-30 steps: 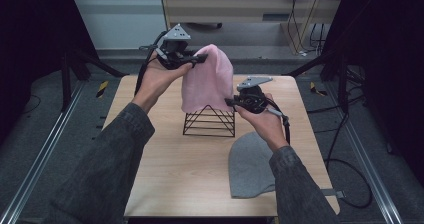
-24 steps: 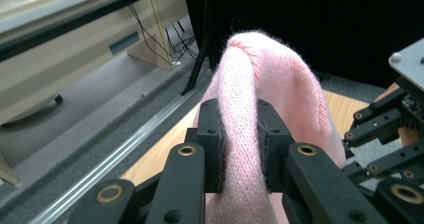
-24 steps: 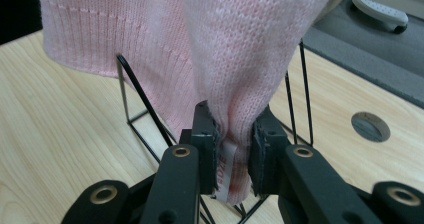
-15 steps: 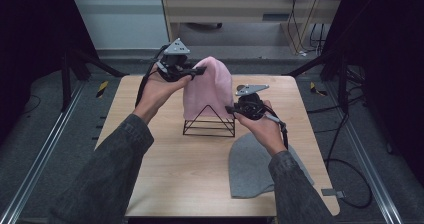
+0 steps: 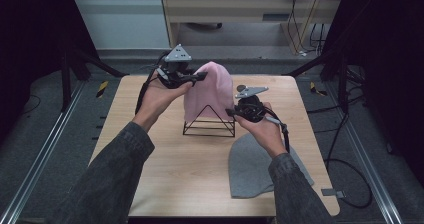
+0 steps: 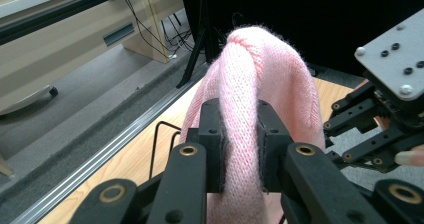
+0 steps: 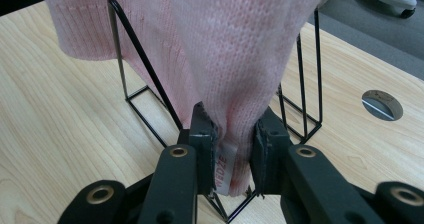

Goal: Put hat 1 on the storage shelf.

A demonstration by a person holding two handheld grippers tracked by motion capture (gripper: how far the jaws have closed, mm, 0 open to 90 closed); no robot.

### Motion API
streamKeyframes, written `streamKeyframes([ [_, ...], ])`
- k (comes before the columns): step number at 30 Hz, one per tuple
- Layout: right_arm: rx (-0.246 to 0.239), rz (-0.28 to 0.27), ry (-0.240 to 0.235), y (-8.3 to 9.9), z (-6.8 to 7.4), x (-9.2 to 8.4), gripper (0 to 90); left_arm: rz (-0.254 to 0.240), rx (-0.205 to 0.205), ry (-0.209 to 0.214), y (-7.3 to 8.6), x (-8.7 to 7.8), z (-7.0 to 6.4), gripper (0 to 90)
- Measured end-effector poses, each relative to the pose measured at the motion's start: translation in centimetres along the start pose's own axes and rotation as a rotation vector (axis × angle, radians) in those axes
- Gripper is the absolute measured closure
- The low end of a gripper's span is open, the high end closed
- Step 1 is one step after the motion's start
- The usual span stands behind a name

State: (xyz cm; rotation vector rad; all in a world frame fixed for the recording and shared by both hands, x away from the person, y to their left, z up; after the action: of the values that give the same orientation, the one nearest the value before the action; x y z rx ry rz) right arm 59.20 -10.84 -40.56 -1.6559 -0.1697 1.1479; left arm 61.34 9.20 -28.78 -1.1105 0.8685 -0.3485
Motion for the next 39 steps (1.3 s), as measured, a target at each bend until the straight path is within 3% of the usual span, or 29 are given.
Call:
streamKeyframes([
  [9,0.024,0.008,-0.001,1.0,-0.4,0.3,74.6,0.023,0.016,0.003,0.7,0.3,-0.6,76.9],
  [15,0.029,0.021,0.001,1.3,-0.5,0.6,73.0,0.02,-0.014,0.007,1.5,0.6,-0.6,77.2],
  [22,0.04,0.049,0.007,2.0,-0.7,0.8,62.2,0.021,-0.024,0.016,2.2,1.1,-0.9,77.5],
  [27,0.048,0.054,0.03,2.5,-0.8,-0.2,50.3,0.043,-0.017,0.024,2.7,1.6,-1.2,77.5],
  [34,0.062,0.041,0.059,3.4,-1.4,-1.9,48.0,0.046,-0.017,0.029,3.1,1.7,-1.7,77.4],
  [39,0.071,0.049,0.075,4.0,-2.0,-2.5,47.7,0.051,-0.048,0.036,4.2,1.6,-1.6,77.3],
])
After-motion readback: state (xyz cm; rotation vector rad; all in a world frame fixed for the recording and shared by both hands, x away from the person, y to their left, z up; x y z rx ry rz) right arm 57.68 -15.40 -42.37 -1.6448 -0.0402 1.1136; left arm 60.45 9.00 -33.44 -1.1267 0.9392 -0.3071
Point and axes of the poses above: each handheld gripper's, and its own axes: x roughly forward along the jaws, y roughly out of its underside, z roughly to its left, the point moved 4 cm from there along x, roughly forward along the jaws, and after that the axes turned 5 degrees about -y, right-handed, at the moved point
